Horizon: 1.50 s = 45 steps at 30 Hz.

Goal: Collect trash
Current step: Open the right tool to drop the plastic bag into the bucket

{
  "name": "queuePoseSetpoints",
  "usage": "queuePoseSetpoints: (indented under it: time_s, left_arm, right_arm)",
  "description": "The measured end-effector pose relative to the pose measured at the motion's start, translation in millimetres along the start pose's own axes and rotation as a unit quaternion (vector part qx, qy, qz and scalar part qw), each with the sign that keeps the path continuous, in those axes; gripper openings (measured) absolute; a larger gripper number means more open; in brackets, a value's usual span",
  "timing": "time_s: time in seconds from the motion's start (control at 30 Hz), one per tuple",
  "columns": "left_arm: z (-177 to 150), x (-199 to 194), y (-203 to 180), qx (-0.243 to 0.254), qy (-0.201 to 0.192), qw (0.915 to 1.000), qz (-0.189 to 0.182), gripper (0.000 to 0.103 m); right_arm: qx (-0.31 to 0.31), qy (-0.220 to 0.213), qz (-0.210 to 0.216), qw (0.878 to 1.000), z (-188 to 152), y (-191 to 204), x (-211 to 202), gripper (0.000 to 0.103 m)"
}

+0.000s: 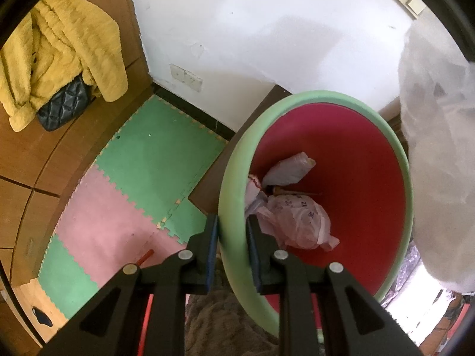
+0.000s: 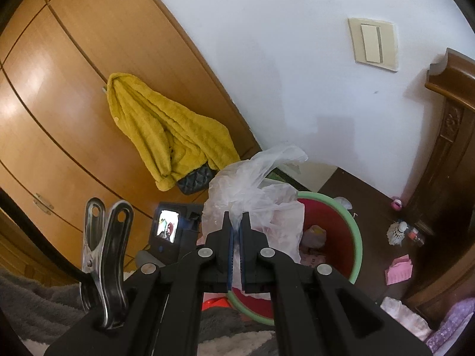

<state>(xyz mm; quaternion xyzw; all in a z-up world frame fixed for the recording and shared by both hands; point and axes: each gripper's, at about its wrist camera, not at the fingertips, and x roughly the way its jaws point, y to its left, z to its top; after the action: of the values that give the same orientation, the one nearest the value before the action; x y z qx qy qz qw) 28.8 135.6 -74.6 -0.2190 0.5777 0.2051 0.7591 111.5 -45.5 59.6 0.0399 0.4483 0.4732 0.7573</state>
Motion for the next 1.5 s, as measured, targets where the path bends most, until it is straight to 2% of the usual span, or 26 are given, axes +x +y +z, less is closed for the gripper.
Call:
queuePoseSetpoints:
  time_s: [0.57,0.67,0.73,0.8,0.87,0.93,1.0,1.5]
  left_arm:
    - [-10,-1,6,-0.012,0.004,0.9999,-0.004,0.02]
    - [-9,-1,7,-0.013,0.005,0.9999,-0.007,0.02]
    - [-8,-1,6,-0.013,0.005,0.9999,-0.009,0.02]
    - [-7,-2,6,-0.01,0.004,0.9999,-0.01,0.02]
    - [-7,-2,5,-0.008,0.004,0.9999,-0.011,0.02]
    - [-8,-1,7,-0.009,0.004,0.9999,-0.01,0.02]
    - [-8,0,9,-0.014,0.006,0.9998,-0.015,0.02]
    - [-8,1,9,-0.006,0.007,0.9999,-0.012,0.02]
  right_arm:
    - [-0.012,0.017,-0.004,1.0,0,3,17,0.004]
    - [-0.014,0.043,-0.001,0.999,-5,-1,33,0.005]
    - [-0.035,0.089,-0.025,0.995,-12,-1,52,0.007]
    - [-0.086,0.125,-0.107,0.983,-22,1,77,0.022]
    - [-0.107,0.141,-0.123,0.976,-31,2,88,0.023]
    - [-0.086,0.144,-0.096,0.981,-35,-1,90,0.023]
    - [-0.071,0.147,-0.086,0.983,-37,-4,92,0.023]
    - [-0.015,0.174,-0.122,0.977,-42,-26,98,0.024]
